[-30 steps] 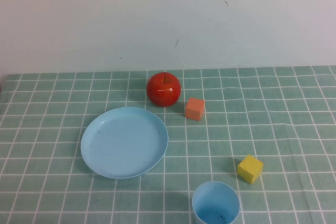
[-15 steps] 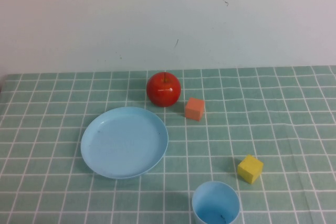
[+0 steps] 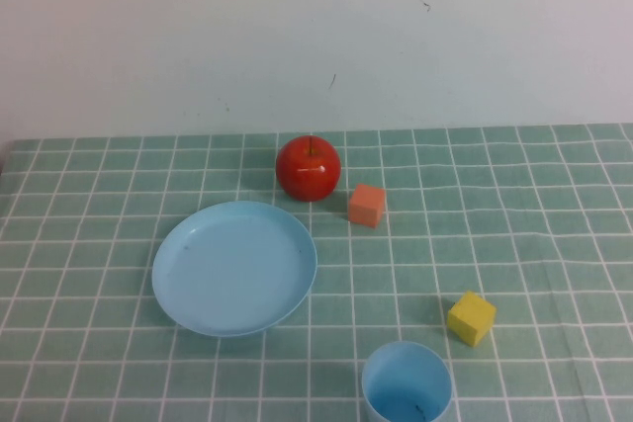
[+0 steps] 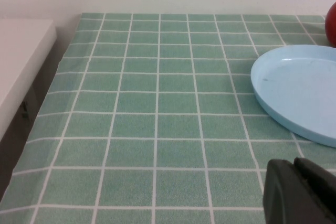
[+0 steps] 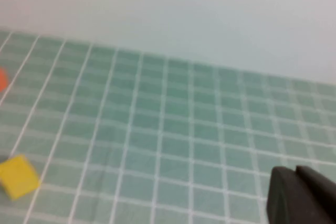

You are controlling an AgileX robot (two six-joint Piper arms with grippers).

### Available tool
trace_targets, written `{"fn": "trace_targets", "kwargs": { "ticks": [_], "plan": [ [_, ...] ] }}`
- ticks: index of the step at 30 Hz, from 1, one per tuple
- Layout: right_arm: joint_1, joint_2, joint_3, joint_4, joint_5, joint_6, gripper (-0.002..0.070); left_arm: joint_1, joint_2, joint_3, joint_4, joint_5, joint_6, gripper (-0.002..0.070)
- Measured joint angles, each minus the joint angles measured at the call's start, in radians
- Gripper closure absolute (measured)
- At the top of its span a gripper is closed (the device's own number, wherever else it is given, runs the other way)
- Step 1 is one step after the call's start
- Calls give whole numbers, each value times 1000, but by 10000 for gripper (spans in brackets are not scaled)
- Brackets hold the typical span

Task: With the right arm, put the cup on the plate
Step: Pick up the cup from the table

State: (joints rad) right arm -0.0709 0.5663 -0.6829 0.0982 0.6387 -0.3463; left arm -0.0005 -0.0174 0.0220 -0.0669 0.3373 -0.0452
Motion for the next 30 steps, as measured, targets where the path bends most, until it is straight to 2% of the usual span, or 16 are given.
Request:
{"fn": "trace_targets", "kwargs": {
  "ticks": [7, 11, 13, 15, 19, 21, 24, 30],
  "plan": [
    [0, 295, -15, 534, 213, -607, 679, 0, 0, 0, 0, 0, 0, 678],
    [41, 442, -15, 749, 274, -836, 666, 0, 0, 0, 0, 0, 0, 678],
    [86, 507, -17, 799, 267, -916, 629, 0, 0, 0, 0, 0, 0, 678],
    [137, 564, -19, 817, 249, -952, 559, 0, 0, 0, 0, 0, 0, 678],
    [249, 693, -32, 822, 230, -973, 361, 0, 0, 0, 0, 0, 0, 678],
    [298, 752, -52, 822, 226, -973, 290, 0, 0, 0, 0, 0, 0, 678],
    [351, 839, -98, 807, 224, -961, 246, 0, 0, 0, 0, 0, 0, 678],
    [430, 977, -220, 720, 218, -911, 228, 0, 0, 0, 0, 0, 0, 678]
  ]
}}
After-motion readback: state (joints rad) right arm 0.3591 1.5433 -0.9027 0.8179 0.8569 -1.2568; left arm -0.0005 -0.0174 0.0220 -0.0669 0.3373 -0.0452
